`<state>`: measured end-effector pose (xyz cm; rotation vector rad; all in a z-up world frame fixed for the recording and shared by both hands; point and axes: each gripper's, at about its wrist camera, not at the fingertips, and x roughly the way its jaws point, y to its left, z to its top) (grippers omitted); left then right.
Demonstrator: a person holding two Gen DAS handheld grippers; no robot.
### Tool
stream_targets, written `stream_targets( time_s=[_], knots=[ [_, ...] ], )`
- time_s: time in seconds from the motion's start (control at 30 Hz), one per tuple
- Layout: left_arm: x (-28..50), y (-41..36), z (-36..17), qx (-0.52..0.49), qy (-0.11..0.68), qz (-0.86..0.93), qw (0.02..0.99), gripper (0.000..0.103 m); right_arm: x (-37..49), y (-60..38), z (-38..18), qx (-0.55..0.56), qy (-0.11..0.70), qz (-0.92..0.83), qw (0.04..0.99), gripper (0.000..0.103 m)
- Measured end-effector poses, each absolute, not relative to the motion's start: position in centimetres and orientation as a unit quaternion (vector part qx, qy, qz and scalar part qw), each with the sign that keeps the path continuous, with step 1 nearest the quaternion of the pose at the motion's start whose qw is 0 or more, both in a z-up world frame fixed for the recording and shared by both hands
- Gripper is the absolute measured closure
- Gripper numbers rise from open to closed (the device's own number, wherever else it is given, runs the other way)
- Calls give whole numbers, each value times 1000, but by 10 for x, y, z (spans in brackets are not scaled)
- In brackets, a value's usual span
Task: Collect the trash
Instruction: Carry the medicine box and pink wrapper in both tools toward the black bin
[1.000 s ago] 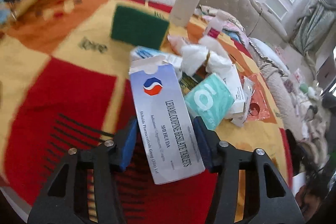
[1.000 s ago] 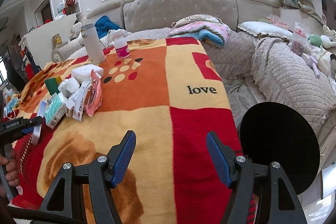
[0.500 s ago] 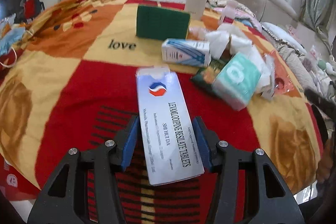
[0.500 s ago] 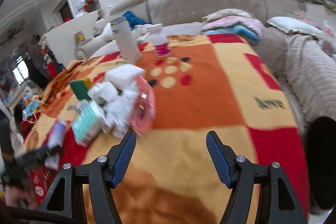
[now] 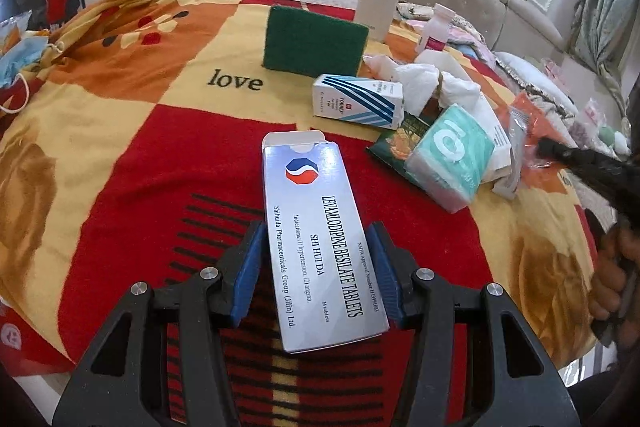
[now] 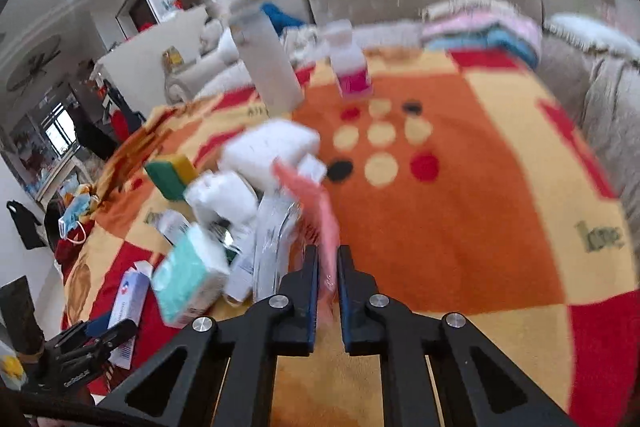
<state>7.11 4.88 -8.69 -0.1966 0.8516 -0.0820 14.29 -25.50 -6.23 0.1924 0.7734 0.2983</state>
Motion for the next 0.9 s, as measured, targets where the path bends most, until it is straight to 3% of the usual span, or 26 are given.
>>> stream_targets(
  time_s=[0.3,0.9],
  knots=[
    [57,39,-67,-96,393,-52,913,53,100,-289,-16,156,326,171,916,96],
    [38,-25,-31,-53,376,-96,920,53,23,-363,-36,168,288,131,934,96]
  ],
)
